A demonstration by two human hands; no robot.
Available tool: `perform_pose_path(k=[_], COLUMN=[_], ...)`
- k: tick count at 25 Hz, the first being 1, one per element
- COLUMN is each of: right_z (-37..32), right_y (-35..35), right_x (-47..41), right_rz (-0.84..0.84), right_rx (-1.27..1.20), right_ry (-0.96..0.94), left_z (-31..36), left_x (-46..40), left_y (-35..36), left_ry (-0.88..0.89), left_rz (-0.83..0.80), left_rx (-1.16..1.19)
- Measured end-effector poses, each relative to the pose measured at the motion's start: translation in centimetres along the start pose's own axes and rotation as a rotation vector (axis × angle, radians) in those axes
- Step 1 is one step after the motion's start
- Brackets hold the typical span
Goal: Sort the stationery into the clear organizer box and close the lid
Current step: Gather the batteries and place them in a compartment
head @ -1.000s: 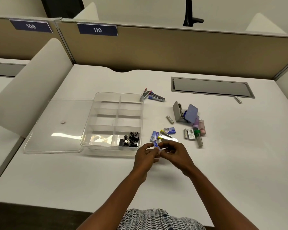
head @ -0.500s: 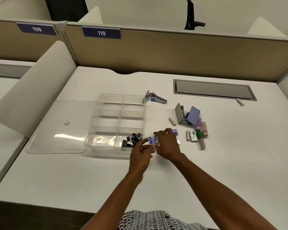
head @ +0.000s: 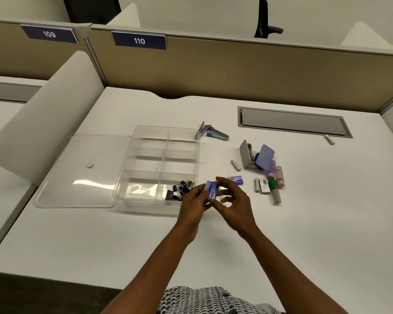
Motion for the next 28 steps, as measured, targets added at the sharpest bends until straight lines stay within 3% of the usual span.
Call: perform_pose_path(k=[7,15,17,19,20,22,25,28], right_z=[-0.1,0.4,1.7,3.2,3.8,5.2,6.6,7.3], right_y=[-0.8,-1.1,-2.2,-3.8,-4.2,-4.0,-3.4,-3.5], right_x=[0.4,-0.3,-1.3,-2.7,-3.5,-4.9,-6.2,-7.1], right_rz=[0.045,-0.069,0.022,0.102,0.066,-0.14,-0.43,-0.515], right_rx=[-0.071,-0.087,-0.111,0.148,0.33,0.618,0.83,0.93], right_ry=[0.028,0.074,0.141,0.185,0.178,0.14,0.102,0.098], left_z=[-0.4,-0.9,-1.0,-1.1,-1.1,-1.1,-1.0,-1.1], left_x=[-0.3,-0.2,-0.2,-0.3,-0.4,-0.4,-0.5,-0.5], left_y=[1.1,1.2,1.1,1.0,1.0,1.1,0.7,0.3], left_ry=[-0.132,-0.124,-0.125,-0.13,-0.13,-0.13,-0.129,-0.128], left_rz=[-0.095,-0.108,-0.11,-0.101,-0.102,-0.112,-0.109,-0.102], left_rx=[0.067,0.04,0.041,0.067,0.077,0.09,0.091,0.089])
Point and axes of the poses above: each hand's wrist, its own x-axis away from the middle knuckle, its own y-axis out of the palm, z = x × y, the point moved 7 cm from there along -x, towards the middle knuckle, and after that the axes turned 10 degrees about -y, right-handed, at the moved point
